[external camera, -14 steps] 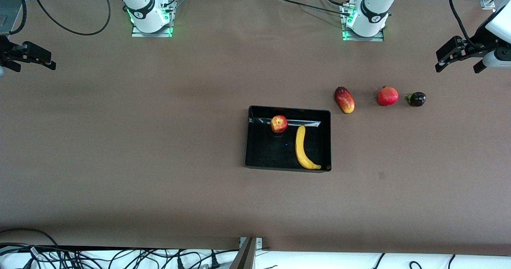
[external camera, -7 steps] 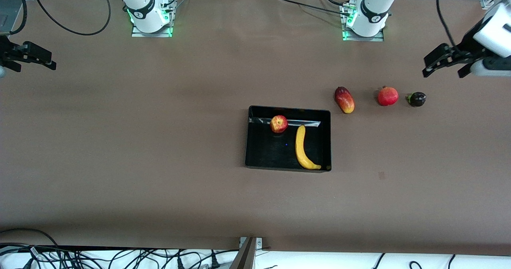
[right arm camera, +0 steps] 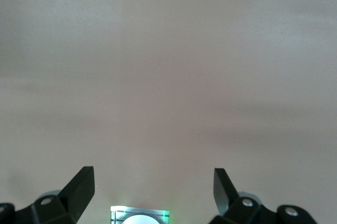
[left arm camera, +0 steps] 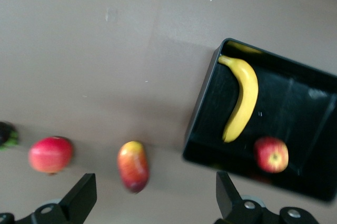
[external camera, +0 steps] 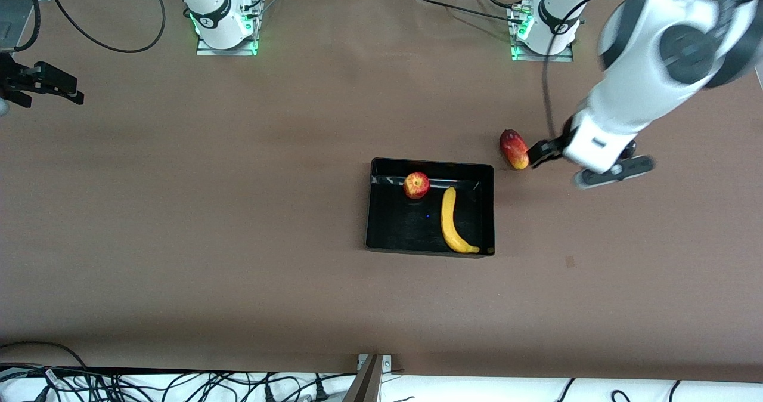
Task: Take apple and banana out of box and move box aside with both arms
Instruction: 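Reach the left gripper into the black tray toward the red apple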
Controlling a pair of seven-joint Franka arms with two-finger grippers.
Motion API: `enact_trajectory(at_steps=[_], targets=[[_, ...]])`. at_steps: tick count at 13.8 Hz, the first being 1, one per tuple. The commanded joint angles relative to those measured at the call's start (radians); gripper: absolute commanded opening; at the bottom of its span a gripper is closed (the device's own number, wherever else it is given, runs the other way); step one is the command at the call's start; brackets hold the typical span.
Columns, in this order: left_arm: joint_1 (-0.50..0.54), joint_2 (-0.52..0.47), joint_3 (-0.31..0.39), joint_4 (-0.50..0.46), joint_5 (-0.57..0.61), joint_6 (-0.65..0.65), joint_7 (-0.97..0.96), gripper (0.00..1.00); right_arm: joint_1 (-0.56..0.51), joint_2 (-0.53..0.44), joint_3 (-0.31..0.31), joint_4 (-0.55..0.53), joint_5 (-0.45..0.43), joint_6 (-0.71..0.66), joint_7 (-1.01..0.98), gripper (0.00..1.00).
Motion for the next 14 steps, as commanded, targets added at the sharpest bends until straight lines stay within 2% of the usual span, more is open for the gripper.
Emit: enact_trajectory(at_steps=[1, 3, 6, 8, 14], targets=[[-0.02, 0.148, -0.069, 0.035, 0.087, 0.121, -0.255, 1.0, -0.002, 0.0, 0.003, 0.01, 0.007, -0.015, -0.005, 1.0], [-0.078, 0.233, -0.076, 0.044, 0.095, 0.18, -0.358, 1.0, -0.002, 0.0, 0.001, 0.01, 0.007, -0.014, -0.005, 1.0], [-0.12, 0.333, -0.077, 0.072, 0.086, 0.181, -0.43, 1.0, -0.002, 0.0, 0.003, 0.01, 0.007, -0.014, -0.005, 1.0], [-0.152, 0.393, -0.077, 0.128, 0.081, 0.181, -0.493, 1.0, -0.002, -0.001, 0.003, 0.01, 0.007, -0.015, -0.005, 1.0], [-0.207, 0.468, -0.083, 0.214, 0.075, 0.183, -0.564, 1.0, -0.002, -0.001, 0.003, 0.01, 0.007, -0.017, -0.007, 1.0]])
